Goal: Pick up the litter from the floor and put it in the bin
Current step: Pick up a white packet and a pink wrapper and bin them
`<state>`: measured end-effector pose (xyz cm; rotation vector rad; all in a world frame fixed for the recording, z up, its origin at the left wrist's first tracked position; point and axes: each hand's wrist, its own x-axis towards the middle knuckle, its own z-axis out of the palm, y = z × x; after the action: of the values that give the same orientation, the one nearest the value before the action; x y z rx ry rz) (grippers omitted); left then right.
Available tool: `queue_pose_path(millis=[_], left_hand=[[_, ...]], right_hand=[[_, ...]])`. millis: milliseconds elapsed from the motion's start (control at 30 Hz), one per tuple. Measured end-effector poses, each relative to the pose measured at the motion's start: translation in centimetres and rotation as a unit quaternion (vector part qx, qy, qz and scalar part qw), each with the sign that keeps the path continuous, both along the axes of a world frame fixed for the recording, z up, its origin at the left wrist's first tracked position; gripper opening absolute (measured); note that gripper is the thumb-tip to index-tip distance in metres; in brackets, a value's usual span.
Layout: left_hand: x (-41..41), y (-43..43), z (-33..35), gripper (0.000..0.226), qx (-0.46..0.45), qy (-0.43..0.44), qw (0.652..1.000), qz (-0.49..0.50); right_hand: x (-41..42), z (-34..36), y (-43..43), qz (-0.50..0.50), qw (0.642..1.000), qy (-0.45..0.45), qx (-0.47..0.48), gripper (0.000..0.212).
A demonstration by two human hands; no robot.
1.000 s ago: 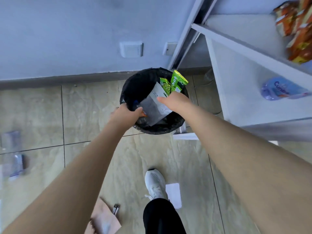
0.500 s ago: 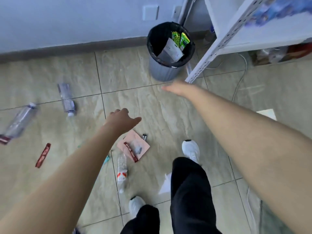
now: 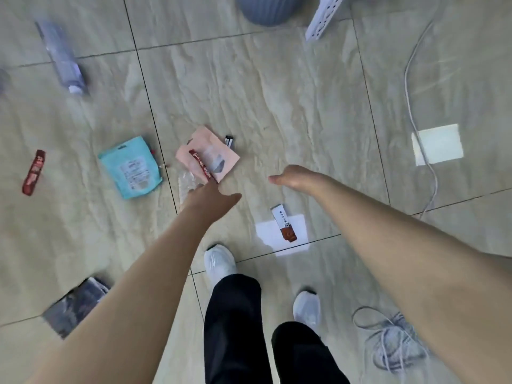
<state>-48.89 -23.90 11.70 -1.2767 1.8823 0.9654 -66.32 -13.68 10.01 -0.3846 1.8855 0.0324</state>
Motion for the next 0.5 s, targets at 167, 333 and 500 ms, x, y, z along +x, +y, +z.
queue_pose_path(millis=[167,333,500], left_hand=[[1.4,5.7,-9.8,0.071,-0.021,-0.009,1.0,0.006],[2.6,9.4,-19.2,0.069,-0.054,-0.013,0.998,0.002],[3.0,11.3,-24.3,0.067,-0.057,-0.003,0.998,0.017]], right_hand=[[3.5,-12.4,10.4,0.013,0.997,0.028,0.071,0.042],[6.2,-23.4,16.5,-0.019,0.988,0.149,0.047,0.046],[8.3,-29.3,17.4,0.061,0.975,0.213,0.017,0.051]])
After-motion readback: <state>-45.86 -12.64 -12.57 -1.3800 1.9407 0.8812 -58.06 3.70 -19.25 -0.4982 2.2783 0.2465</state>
